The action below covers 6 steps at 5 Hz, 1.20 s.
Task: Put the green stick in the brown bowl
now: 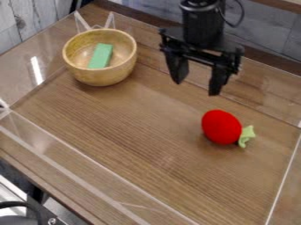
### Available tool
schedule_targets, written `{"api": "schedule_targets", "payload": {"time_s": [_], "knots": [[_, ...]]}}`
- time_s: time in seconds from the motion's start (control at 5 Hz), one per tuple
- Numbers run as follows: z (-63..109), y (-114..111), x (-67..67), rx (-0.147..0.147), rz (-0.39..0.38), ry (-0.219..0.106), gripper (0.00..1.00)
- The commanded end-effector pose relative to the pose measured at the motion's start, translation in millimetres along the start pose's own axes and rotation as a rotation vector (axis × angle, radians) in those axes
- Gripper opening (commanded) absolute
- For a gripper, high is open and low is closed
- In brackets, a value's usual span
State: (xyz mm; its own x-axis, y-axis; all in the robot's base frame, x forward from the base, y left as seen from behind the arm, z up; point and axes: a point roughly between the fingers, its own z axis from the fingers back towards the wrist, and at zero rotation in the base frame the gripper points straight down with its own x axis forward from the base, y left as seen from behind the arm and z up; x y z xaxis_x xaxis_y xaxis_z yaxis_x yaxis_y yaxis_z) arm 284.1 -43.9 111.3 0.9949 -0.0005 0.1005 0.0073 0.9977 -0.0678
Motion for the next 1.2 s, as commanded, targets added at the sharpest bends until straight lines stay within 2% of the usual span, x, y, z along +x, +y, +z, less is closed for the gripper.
{"api": "schedule_targets", "payload": {"time_s": [0.0, 0.2, 0.6, 1.0], "knots": [[9.0, 8, 11.8, 0.019, -0.036, -0.052, 1.00], [9.8, 15, 16.3, 0.030, -0.063, -0.059, 1.00], [7.8, 15, 17.2, 0.058, -0.023, -0.067, 1.00], [-4.6, 22, 38.5, 0.073, -0.024, -0.072, 1.00]]}}
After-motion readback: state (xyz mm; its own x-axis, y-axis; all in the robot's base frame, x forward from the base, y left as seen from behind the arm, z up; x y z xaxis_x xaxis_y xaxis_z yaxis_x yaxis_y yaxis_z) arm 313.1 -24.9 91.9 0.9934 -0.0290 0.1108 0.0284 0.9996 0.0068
